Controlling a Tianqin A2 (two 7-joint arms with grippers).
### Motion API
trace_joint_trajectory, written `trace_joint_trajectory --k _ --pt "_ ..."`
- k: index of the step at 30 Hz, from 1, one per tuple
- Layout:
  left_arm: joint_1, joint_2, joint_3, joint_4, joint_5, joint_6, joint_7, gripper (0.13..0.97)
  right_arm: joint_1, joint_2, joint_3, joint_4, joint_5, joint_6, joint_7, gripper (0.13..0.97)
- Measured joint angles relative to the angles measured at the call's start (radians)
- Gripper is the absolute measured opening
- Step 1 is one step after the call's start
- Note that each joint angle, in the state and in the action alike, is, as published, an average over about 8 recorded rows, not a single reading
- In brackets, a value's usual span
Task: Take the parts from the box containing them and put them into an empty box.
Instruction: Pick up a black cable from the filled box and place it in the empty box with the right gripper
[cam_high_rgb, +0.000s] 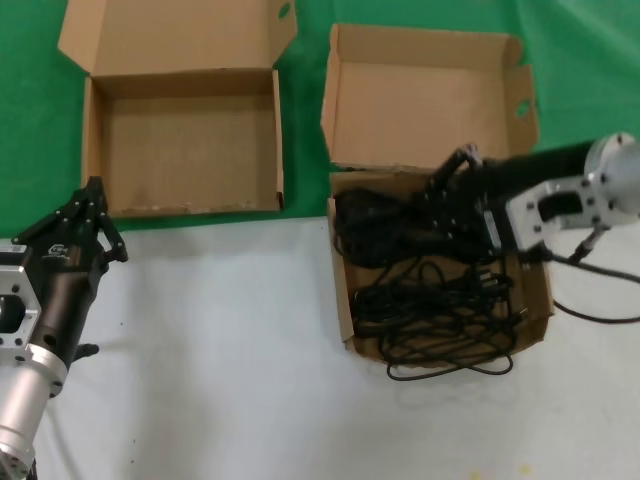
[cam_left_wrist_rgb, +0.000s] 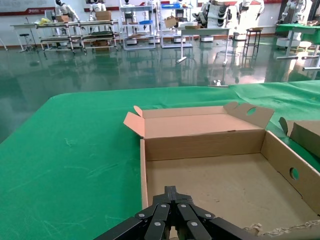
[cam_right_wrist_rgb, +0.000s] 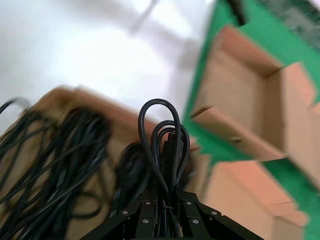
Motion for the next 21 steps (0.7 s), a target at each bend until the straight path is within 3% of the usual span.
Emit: trace_joint_trajectory --k 10,21 --pt "0.0 0.0 0.0 0.0 0.0 0.0 0.0 0.145 0.117 -0.106 -0.003 -0.026 0.016 -0.024 0.136 0.205" --pt "0.0 0.0 0.0 0.0 0.0 0.0 0.0 0.145 0.267 -0.382 -0.064 -0.359 -0.045 0.139 0.073 0.204"
